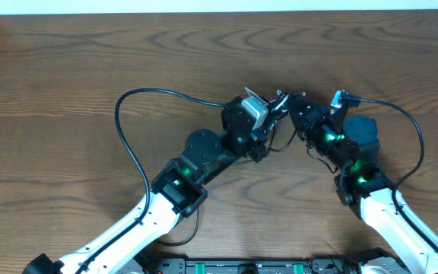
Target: Untangle cables
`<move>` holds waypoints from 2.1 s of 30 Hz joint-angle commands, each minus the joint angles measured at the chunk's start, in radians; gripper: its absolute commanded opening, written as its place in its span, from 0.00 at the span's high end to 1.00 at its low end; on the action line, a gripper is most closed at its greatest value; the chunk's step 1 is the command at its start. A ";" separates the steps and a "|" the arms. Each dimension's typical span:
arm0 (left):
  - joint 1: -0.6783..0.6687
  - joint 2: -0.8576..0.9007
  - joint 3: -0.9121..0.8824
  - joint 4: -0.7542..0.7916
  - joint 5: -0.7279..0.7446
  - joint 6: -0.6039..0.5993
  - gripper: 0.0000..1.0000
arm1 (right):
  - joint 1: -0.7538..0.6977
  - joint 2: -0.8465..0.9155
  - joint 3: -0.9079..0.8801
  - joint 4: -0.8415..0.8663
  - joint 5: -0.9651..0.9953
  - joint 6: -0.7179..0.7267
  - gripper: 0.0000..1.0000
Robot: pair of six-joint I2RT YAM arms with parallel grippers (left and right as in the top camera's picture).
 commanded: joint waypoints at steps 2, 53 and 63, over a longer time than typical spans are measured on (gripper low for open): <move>0.003 -0.002 0.021 0.016 -0.113 -0.009 0.92 | -0.019 0.001 -0.006 -0.004 -0.029 -0.005 0.41; -0.005 0.046 0.021 0.063 0.364 0.002 0.92 | -0.017 0.001 -0.006 0.047 -0.222 0.544 0.70; -0.003 0.073 0.021 0.049 0.374 0.083 0.92 | -0.017 0.001 -0.006 0.050 -0.280 0.640 0.59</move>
